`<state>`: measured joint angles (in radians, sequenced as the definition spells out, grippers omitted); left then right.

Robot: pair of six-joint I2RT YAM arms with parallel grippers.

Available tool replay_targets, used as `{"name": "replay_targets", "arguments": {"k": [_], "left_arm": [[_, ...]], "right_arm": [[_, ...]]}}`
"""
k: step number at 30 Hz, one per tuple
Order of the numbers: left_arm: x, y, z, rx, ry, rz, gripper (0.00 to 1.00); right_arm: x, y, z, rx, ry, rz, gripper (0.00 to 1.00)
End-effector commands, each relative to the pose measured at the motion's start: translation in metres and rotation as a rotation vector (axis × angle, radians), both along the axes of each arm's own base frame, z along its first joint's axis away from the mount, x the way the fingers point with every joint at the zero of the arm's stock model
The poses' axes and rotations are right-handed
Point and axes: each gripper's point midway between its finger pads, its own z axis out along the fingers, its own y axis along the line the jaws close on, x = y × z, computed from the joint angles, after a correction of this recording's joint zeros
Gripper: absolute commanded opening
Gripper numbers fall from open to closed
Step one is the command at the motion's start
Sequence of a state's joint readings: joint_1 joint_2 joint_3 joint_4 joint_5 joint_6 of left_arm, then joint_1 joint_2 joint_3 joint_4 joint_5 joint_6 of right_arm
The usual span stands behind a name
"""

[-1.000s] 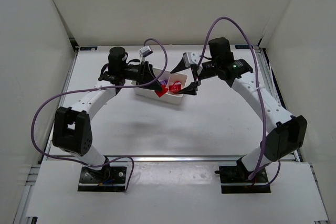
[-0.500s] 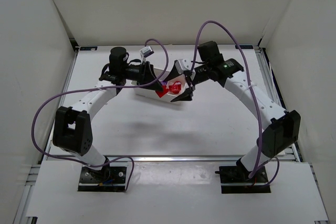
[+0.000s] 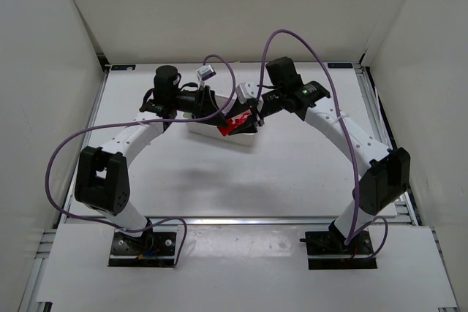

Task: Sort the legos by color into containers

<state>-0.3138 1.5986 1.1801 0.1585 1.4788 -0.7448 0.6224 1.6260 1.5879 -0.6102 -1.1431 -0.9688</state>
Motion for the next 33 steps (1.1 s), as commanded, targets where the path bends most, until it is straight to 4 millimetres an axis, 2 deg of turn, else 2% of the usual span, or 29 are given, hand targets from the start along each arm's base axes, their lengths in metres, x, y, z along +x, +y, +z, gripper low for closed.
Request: {"name": "replay_targets", "arguments": {"k": [1, 2, 11, 12, 14, 15, 16, 17, 18, 24, 26, 27, 28, 30, 31, 32, 33], "left_arm": [[-0.024, 0.010, 0.018, -0.044, -0.052, -0.141, 0.27], [-0.024, 0.010, 0.018, -0.044, -0.052, -0.141, 0.27], [-0.024, 0.010, 0.017, -0.043, -0.049, -0.141, 0.27], [-0.024, 0.010, 0.017, -0.043, -0.047, -0.141, 0.28], [-0.024, 0.009, 0.016, -0.044, -0.050, -0.141, 0.39], [-0.024, 0.009, 0.016, -0.044, -0.052, -0.141, 0.52], [-0.023, 0.009, 0.016, -0.044, -0.052, -0.139, 0.56], [-0.023, 0.009, 0.017, -0.044, -0.055, -0.138, 0.60], [-0.023, 0.009, 0.016, -0.045, -0.055, -0.139, 0.64], [-0.023, 0.009, 0.019, -0.050, -0.077, -0.137, 0.73], [-0.023, 0.010, 0.018, -0.049, -0.072, -0.126, 0.80], [-0.022, 0.010, 0.020, -0.049, -0.078, -0.117, 0.85], [-0.021, 0.009, 0.019, -0.059, -0.117, -0.109, 0.99], [-0.018, 0.010, 0.021, -0.040, -0.098, -0.069, 0.99], [-0.015, 0.010, 0.021, -0.052, -0.161, -0.060, 1.00], [-0.015, 0.010, 0.019, -0.030, -0.132, -0.039, 1.00], [-0.013, 0.009, 0.024, -0.038, -0.181, -0.035, 0.99]], "right_arm": [[0.005, 0.004, 0.019, 0.041, -0.054, -0.006, 0.49], [0.005, 0.004, 0.018, 0.038, -0.054, -0.008, 0.45], [0.004, -0.005, 0.013, 0.019, -0.064, -0.014, 0.35], [0.004, -0.007, 0.012, 0.017, -0.067, -0.017, 0.28], [0.005, -0.009, 0.012, 0.010, -0.065, -0.023, 0.17], [0.005, -0.010, 0.011, 0.002, -0.064, -0.028, 0.12], [0.004, -0.011, 0.010, -0.001, -0.060, -0.030, 0.04], [0.005, -0.012, 0.010, -0.003, -0.058, -0.036, 0.01], [0.004, -0.013, 0.010, -0.003, -0.056, -0.036, 0.00], [0.002, -0.019, 0.010, -0.006, -0.043, -0.051, 0.00], [0.002, -0.020, 0.009, -0.010, -0.038, -0.054, 0.00], [0.000, -0.020, 0.009, -0.009, -0.040, -0.054, 0.00], [0.000, -0.021, 0.010, -0.007, -0.046, -0.056, 0.00], [-0.001, -0.024, 0.010, -0.006, -0.049, -0.065, 0.00], [-0.001, -0.024, 0.011, -0.004, -0.056, -0.067, 0.00], [-0.001, -0.025, 0.012, -0.005, -0.065, -0.074, 0.00], [-0.003, -0.025, 0.010, -0.008, -0.062, -0.072, 0.00]]}}
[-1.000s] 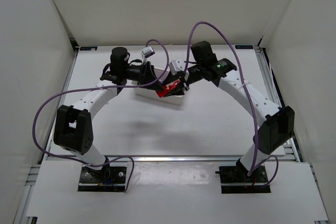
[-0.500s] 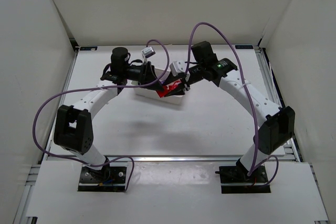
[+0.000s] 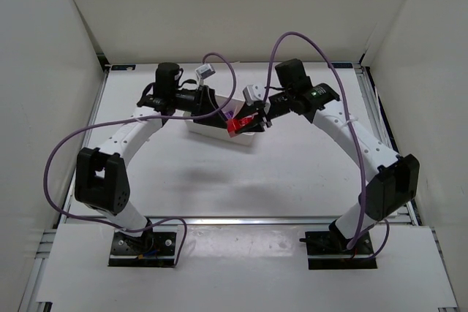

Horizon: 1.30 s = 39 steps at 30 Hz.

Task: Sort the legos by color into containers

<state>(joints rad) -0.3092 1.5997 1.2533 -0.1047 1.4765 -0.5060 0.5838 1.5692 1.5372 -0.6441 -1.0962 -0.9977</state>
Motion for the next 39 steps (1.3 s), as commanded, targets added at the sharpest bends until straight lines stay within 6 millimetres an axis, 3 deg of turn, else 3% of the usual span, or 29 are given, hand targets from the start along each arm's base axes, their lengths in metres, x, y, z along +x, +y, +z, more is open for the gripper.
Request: {"name": "replay_targets", "arguments": {"k": [1, 5, 8, 15, 21, 25, 34, 39], "left_arm": [[-0.012, 0.007, 0.023, -0.037, -0.128, -0.028, 0.99], [0.000, 0.007, 0.028, -0.005, -0.218, 0.066, 0.99], [0.017, 0.017, 0.036, 0.041, -0.351, 0.208, 0.99], [0.034, 0.034, 0.041, 0.147, -0.553, 0.379, 0.99], [0.016, 0.029, 0.036, 0.112, -0.709, 0.328, 0.98], [0.004, 0.018, 0.033, 0.073, -0.669, 0.250, 0.92], [0.004, 0.012, 0.030, 0.033, -0.733, 0.226, 0.94], [0.009, 0.009, 0.036, 0.006, -0.738, 0.221, 0.91]], "right_arm": [[-0.009, -0.006, 0.015, 0.021, -0.041, -0.005, 0.00], [-0.010, -0.011, 0.015, 0.005, -0.015, -0.042, 0.00], [0.004, -0.015, 0.019, 0.006, 0.057, -0.119, 0.00], [0.029, -0.021, 0.035, 0.013, 0.457, -0.274, 0.00], [0.040, -0.020, 0.052, 0.030, 0.632, -0.225, 0.00], [0.043, -0.018, 0.061, 0.038, 0.692, -0.207, 0.00], [0.040, -0.012, 0.075, 0.049, 0.696, -0.147, 0.00], [0.033, -0.006, 0.077, 0.044, 0.684, -0.106, 0.00]]}}
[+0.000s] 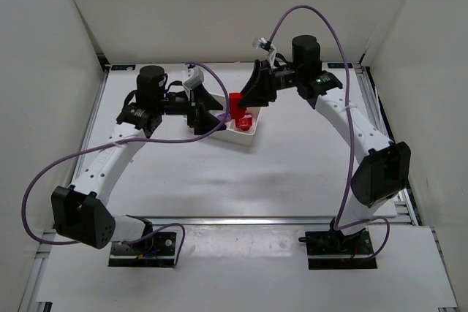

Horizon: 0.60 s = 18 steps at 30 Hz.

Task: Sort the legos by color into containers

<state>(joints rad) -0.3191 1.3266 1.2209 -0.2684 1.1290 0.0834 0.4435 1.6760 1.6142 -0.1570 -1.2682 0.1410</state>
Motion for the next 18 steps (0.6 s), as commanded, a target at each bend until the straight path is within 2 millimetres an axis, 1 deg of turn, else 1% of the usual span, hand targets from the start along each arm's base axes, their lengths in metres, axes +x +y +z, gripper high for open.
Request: {"name": "replay_targets", "arguments": {"k": [1, 3, 5, 6, 7, 14, 17, 18], "left_arm": [[-0.001, -0.005, 0.012, -0.033, -0.041, -0.045, 0.90], [-0.001, -0.007, 0.013, -0.041, -0.024, -0.056, 0.87], [0.001, -0.009, 0.019, -0.052, -0.020, -0.065, 0.86], [0.002, -0.010, 0.016, -0.051, -0.006, -0.072, 0.86], [0.004, -0.012, 0.020, -0.055, -0.009, -0.076, 0.85], [0.005, -0.018, 0.023, -0.064, -0.014, -0.108, 0.82], [0.003, -0.019, 0.023, -0.068, 0.017, -0.113, 0.77], [0.004, -0.020, 0.023, -0.070, 0.025, -0.114, 0.73]], "right_arm": [[-0.009, 0.005, 0.021, 0.045, -0.061, 0.061, 0.00], [-0.011, 0.008, 0.020, 0.044, -0.065, 0.071, 0.00], [-0.013, 0.010, 0.020, 0.045, -0.066, 0.080, 0.00], [-0.013, 0.011, 0.020, 0.047, -0.073, 0.084, 0.00], [-0.015, 0.012, 0.021, 0.047, -0.072, 0.090, 0.00], [-0.019, 0.015, 0.018, 0.040, -0.100, 0.098, 0.00], [-0.019, 0.016, 0.015, 0.033, -0.100, 0.094, 0.00], [-0.018, 0.016, 0.015, 0.032, -0.105, 0.090, 0.00]]}}
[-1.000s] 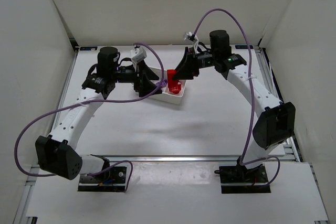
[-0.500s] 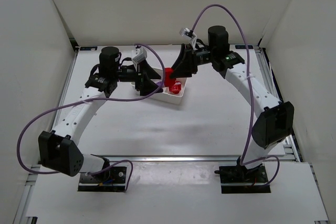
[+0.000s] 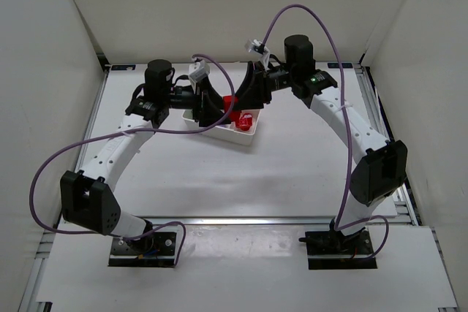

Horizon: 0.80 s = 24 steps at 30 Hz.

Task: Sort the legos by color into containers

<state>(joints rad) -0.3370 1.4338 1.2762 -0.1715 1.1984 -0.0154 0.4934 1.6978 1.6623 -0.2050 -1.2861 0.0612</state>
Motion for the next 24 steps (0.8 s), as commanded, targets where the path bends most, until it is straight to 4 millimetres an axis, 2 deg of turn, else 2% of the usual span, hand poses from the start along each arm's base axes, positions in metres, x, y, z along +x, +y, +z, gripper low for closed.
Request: {"name": "replay_targets", "arguments": {"k": [1, 6, 7, 12, 13, 15, 16, 21, 24], "left_arm": [[-0.008, -0.003, 0.021, -0.033, -0.035, -0.042, 0.71], [-0.008, -0.004, 0.024, -0.039, -0.020, -0.046, 0.60], [-0.006, -0.004, 0.023, -0.039, -0.016, -0.044, 0.53], [-0.003, -0.006, 0.024, -0.038, 0.009, -0.045, 0.32], [-0.003, -0.006, 0.024, -0.038, 0.016, -0.045, 0.25], [-0.003, -0.006, 0.023, -0.037, 0.018, -0.045, 0.18], [-0.001, -0.006, 0.022, -0.035, 0.022, -0.039, 0.11], [-0.002, -0.004, 0.019, -0.023, 0.022, -0.018, 0.10], [-0.006, 0.001, 0.014, -0.014, 0.026, -0.004, 0.10]], "right_arm": [[-0.004, 0.001, 0.011, 0.017, -0.048, 0.016, 0.00], [-0.002, 0.001, 0.004, 0.006, -0.068, 0.005, 0.00], [-0.001, 0.001, 0.003, 0.001, -0.069, -0.003, 0.00], [0.002, 0.001, -0.004, -0.013, -0.075, -0.016, 0.00], [0.002, 0.002, -0.005, -0.013, -0.082, -0.018, 0.00], [0.003, 0.001, -0.006, -0.018, -0.081, -0.023, 0.00], [0.004, 0.001, -0.007, -0.020, -0.093, -0.030, 0.00], [0.009, -0.006, -0.018, -0.047, -0.103, -0.062, 0.00], [0.018, -0.019, -0.022, -0.062, -0.112, -0.109, 0.00]]}}
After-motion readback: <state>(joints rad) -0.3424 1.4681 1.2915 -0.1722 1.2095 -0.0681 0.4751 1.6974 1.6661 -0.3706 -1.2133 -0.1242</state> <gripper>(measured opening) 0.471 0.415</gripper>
